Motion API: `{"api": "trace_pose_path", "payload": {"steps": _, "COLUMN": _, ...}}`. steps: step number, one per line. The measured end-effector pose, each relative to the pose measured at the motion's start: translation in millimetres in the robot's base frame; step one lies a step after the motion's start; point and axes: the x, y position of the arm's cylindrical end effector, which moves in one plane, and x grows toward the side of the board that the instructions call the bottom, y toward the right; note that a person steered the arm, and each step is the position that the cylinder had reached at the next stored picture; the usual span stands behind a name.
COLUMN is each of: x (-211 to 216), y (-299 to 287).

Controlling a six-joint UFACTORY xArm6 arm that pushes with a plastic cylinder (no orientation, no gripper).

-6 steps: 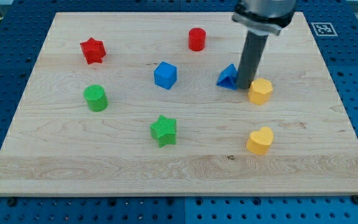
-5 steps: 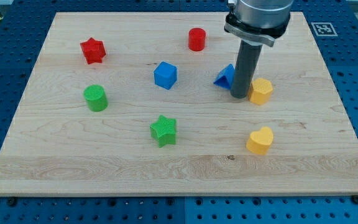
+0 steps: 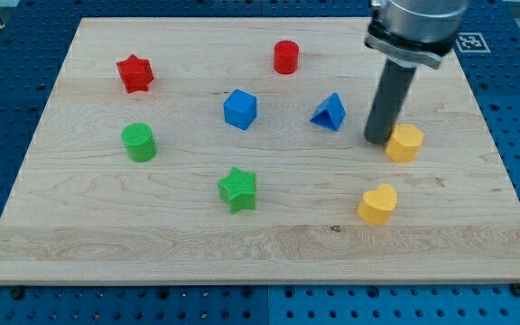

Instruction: Push the yellow hexagon towards the bottom right of the board

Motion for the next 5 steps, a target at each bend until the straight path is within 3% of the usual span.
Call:
{"api": "trace_pose_path", "payload": {"steps": 2, "x": 3, "y": 3}}
{"api": "trace_pose_path", "payload": {"steps": 3, "x": -29, "y": -6}}
{"api": "trace_pose_path", "payload": {"steps": 5, "x": -23, "y": 28}}
